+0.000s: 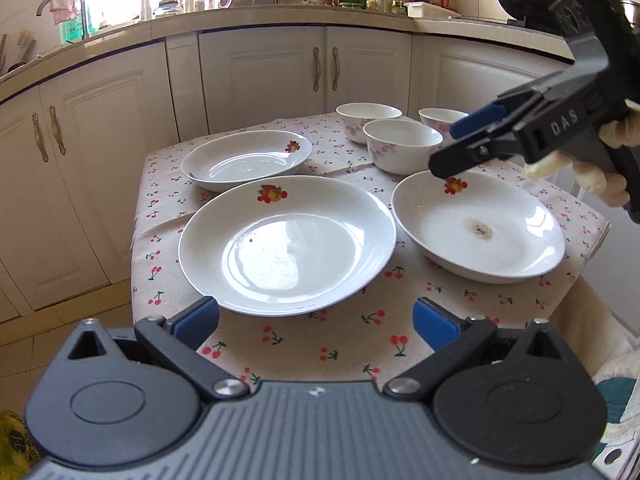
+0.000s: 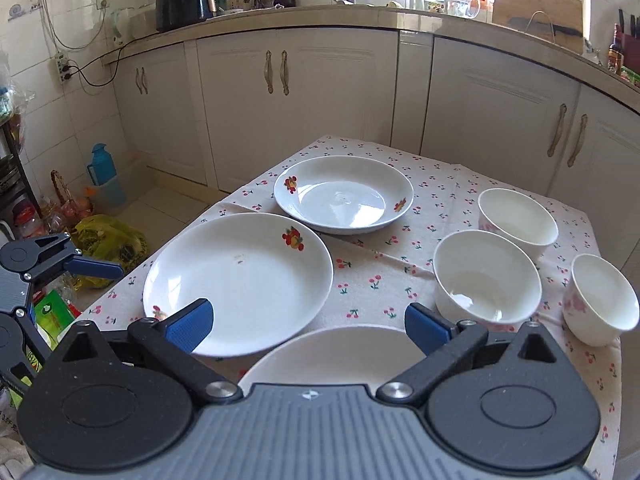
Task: Organize plates and bowls
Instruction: 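Move the left tool to the rim of the brown-stained white plate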
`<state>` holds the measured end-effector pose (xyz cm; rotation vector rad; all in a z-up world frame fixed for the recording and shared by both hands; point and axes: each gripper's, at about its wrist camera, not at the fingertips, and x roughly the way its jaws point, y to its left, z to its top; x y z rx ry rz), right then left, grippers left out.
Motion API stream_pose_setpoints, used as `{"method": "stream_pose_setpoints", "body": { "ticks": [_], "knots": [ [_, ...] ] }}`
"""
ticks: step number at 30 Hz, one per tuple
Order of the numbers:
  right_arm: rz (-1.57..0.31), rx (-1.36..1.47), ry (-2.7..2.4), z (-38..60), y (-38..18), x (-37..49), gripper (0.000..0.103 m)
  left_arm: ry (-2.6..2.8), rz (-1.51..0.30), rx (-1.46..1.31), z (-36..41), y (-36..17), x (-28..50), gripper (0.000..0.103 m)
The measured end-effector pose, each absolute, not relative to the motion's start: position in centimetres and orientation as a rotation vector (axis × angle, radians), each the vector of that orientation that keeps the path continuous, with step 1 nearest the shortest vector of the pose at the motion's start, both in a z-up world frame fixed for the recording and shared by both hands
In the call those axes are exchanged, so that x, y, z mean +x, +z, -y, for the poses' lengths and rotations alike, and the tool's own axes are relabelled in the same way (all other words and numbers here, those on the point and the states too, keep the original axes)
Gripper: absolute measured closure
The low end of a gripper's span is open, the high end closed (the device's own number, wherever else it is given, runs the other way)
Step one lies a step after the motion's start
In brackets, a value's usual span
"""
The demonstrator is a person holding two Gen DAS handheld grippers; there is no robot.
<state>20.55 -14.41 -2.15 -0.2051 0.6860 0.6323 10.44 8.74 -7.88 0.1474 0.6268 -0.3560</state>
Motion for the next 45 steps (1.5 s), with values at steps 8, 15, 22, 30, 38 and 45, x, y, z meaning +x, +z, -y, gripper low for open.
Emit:
{"method": "stream_pose_setpoints", "body": {
  "ticks": [8, 15, 22, 30, 38, 45],
  "knots": [
    [-0.634, -0.269, 0.545, 19.1, -3.6, 14.9, 0.0, -0.313, -0.619, 0.065, -6.4, -7.2, 9.3, 0.001],
    [-0.661, -0.221, 0.533, 22.8, -5.6, 11.8, 0.0, -0.337, -0.607, 0.076, -4.1, -6.5, 8.8, 0.001],
    [-0.701, -0.246, 0.565, 23.3, -8.3, 10.8, 0.0, -0.356, -0.626, 0.095, -2.5, -6.0, 9.1, 0.001],
    [-0.706, -0.278, 0.563, 22.7, -10.3, 12.3, 0.0, -0.371, -0.672, 0.114, -1.3, -5.8, 10.6, 0.001],
    [-0.716, -0.253, 0.607, 22.7, -10.7, 13.4, 0.0, -0.439, -0.689, 0.168, 0.4, -5.1, 13.5, 0.001],
    [-0.682, -0.238, 0.6, 22.8, -10.9, 13.3, 0.0, -0.532, -0.735, 0.187, 2.2, -5.0, 17.1, 0.001]
  ]
}}
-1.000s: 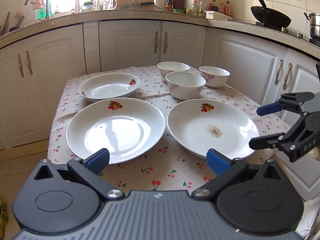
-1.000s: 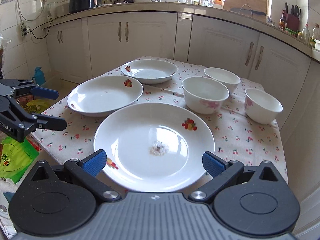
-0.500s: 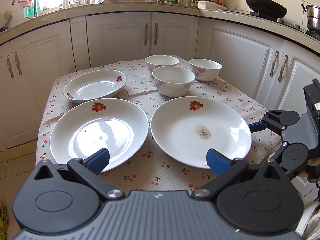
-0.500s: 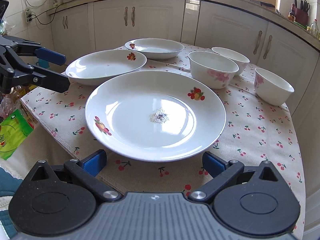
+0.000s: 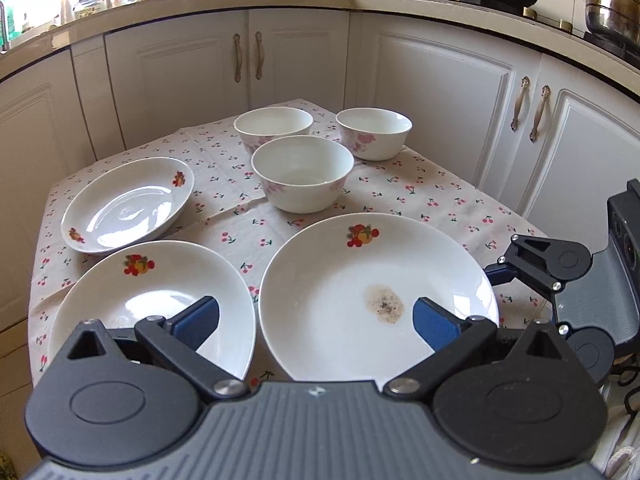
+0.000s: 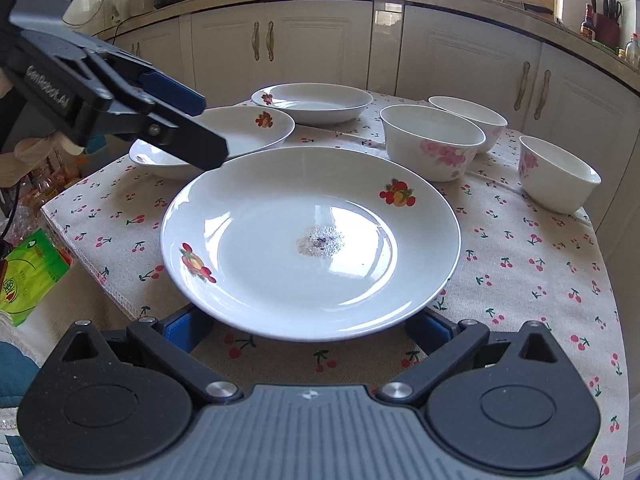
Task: Organize plates and bowls
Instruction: 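Move the left tool to the rim of the brown-stained white plate, then grasp the stained plate rim with the left tool and lift it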
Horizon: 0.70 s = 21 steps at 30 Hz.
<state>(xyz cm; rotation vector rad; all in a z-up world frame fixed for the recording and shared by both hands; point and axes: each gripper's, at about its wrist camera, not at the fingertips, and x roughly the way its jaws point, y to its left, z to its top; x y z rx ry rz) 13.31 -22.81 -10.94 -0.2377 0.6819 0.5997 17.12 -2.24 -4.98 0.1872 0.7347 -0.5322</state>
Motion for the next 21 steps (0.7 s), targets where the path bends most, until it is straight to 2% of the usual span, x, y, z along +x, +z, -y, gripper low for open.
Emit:
{"method": "stream_pose_setpoints", "body": {
  "ticks": [13, 15, 19, 21],
  "knots": [
    [-0.633, -0.226, 0.615, 23.2, -11.2, 13.0, 0.0, -0.668, -0.882, 0.294, 6.0, -7.8, 24.7, 0.003],
    [-0.629, -0.223, 0.613, 23.2, -11.2, 12.9, 0.0, -0.681, -0.907, 0.302, 6.3, -8.1, 25.3, 0.008],
    [-0.628, -0.22, 0.61, 23.2, -11.2, 12.9, 0.0, -0.714, -0.94, 0.315, 6.6, -8.2, 26.1, 0.01],
    [-0.629, -0.22, 0.609, 23.2, -11.2, 12.9, 0.0, -0.732, -0.962, 0.324, 6.8, -8.3, 26.4, 0.016]
  ]
}}
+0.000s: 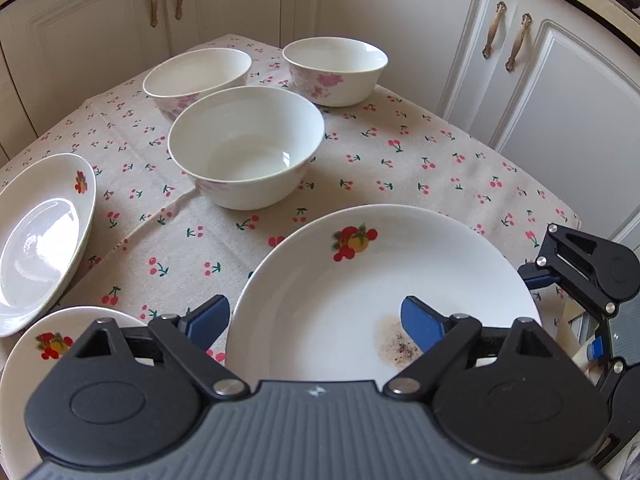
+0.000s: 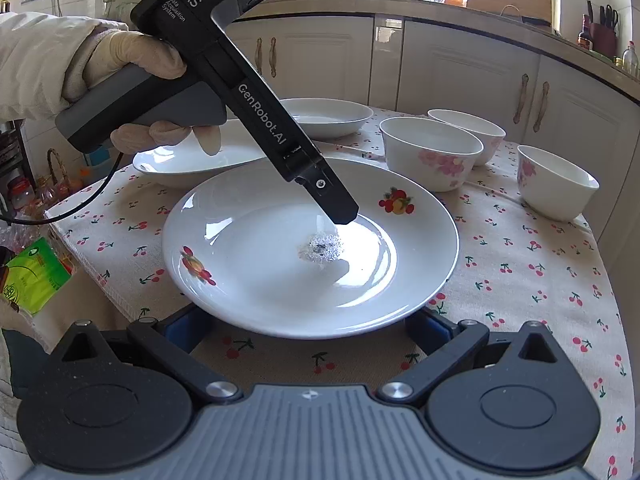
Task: Organize plates and bowls
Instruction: 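Grasp the stained plate rim with the left tool and lift it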
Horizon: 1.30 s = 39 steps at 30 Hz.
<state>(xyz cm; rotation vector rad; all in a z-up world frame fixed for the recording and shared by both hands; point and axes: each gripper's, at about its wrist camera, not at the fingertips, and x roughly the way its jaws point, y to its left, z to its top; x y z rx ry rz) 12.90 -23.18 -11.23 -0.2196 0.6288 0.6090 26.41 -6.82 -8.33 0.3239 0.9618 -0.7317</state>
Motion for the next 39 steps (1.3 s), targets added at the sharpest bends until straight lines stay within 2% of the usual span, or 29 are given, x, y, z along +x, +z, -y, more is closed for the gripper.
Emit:
{"method": "stream_pose_setpoints", "body": {
  "ticks": [13, 39],
  "knots": [
    [-0.647, -0.221, 0.614, 23.0, -11.1, 13.3, 0.0, -0.755, -1.017, 0.36, 7.0, -8.8, 26.8, 0.018],
    [-0.642, -0.258, 0.577, 23.0, -9.2, 13.6, 0.0, -0.784, -0.976, 0.274, 5.5, -7.2, 26.2, 0.021]
  ]
}}
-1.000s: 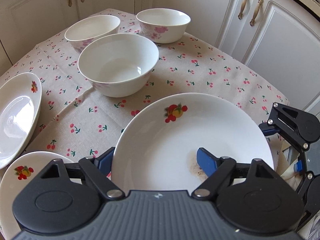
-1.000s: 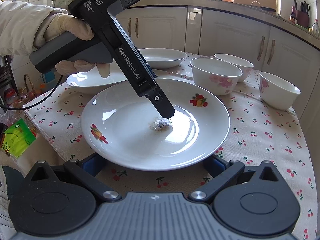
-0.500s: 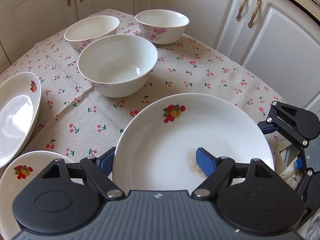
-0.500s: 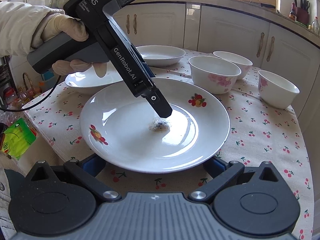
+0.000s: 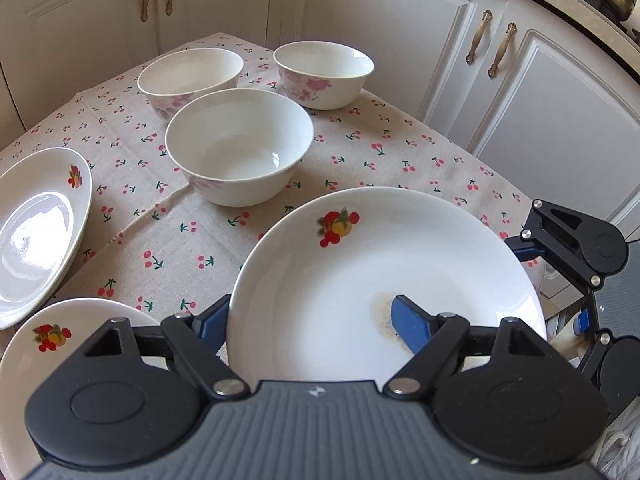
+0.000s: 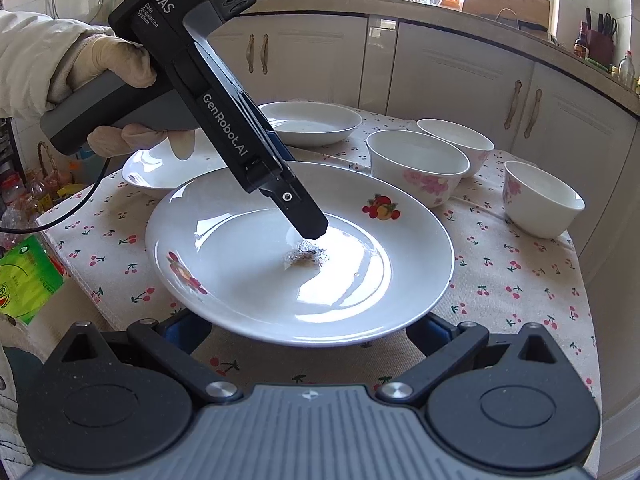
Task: Organize plates and bowls
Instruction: 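Grasp the stained plate rim with the left tool and lift it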
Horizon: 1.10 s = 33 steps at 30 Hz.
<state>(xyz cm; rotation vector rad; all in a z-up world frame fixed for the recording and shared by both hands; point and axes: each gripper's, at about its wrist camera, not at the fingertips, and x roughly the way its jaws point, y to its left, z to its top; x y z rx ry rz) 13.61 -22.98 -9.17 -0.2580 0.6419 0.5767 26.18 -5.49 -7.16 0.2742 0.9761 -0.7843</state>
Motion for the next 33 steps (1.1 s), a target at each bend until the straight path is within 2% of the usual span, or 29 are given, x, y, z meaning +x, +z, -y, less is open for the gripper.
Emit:
{"method": "stream_pose_setpoints", "body": {
  "ticks": [11, 33],
  "knots": [
    [-0.621, -0.284, 0.615, 21.7, -7.9, 14.3, 0.0, -0.74, -0.937, 0.234, 3.1, -5.8, 25.8, 0.021],
    [-0.61, -0.353, 0.794, 12.8, -6.8, 17.9, 0.0, -0.56, -0.908, 0.118, -8.0, -5.1, 25.2, 0.021]
  ]
}}
